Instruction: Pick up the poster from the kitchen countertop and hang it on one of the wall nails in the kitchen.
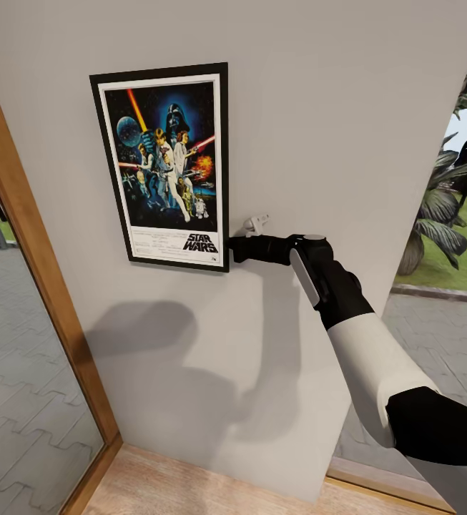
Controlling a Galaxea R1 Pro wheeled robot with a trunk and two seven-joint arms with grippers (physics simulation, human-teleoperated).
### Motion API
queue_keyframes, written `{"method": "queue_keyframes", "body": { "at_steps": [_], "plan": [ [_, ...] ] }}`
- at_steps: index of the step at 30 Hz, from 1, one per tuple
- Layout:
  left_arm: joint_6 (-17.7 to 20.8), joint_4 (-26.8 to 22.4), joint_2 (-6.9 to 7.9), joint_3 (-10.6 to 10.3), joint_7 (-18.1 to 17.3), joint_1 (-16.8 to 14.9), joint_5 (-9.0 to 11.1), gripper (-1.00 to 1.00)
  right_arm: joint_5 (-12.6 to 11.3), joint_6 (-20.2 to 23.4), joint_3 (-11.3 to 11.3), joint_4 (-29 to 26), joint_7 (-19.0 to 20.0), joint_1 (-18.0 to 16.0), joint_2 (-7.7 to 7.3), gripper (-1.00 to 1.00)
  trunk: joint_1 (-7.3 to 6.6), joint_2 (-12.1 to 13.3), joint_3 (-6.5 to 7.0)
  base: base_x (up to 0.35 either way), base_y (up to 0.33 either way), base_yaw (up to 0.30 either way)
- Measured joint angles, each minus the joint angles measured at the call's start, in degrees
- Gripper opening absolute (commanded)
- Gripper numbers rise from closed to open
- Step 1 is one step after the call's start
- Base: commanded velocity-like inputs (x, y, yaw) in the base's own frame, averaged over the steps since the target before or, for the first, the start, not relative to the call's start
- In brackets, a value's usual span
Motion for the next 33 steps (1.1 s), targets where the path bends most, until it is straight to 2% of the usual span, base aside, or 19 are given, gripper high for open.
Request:
{"method": "queue_keyframes", "body": {
  "at_steps": [9, 10, 11, 13, 33],
  "plan": [
    [0.00, 0.00, 0.00, 0.00, 0.01, 0.00, 0.02, 1.00, 0.13, -0.04, -0.10, 0.04, 0.07, 0.00, 0.04, -1.00, 0.00, 0.00, 0.00, 0.000, 0.000, 0.000],
    [0.00, 0.00, 0.00, 0.00, 0.01, 0.00, 0.02, 1.00, 0.11, -0.04, -0.10, 0.04, 0.06, 0.00, 0.04, 1.00, 0.00, 0.00, 0.00, 0.000, 0.000, 0.000],
    [0.00, -0.01, 0.00, 0.02, 0.00, 0.02, 0.03, 1.00, 2.86, 1.53, -1.69, -1.01, -0.37, -0.05, 1.50, 1.00, -0.03, -0.06, 0.00, 0.000, 0.000, 0.000],
    [0.00, 0.00, 0.00, 0.01, 0.02, 0.01, 0.04, 1.00, 0.62, 2.55, -1.71, -1.23, 0.17, -0.05, 1.74, 1.00, -0.04, -0.10, 0.01, 0.000, 0.000, 0.000],
    [-0.03, 0.00, 0.00, 0.00, 0.02, 0.01, 0.01, 1.00, 0.60, 2.56, -1.67, -1.23, 0.23, -0.05, 1.75, 1.00, -0.04, -0.10, 0.01, 0.000, 0.000, 0.000]
  ]
}}
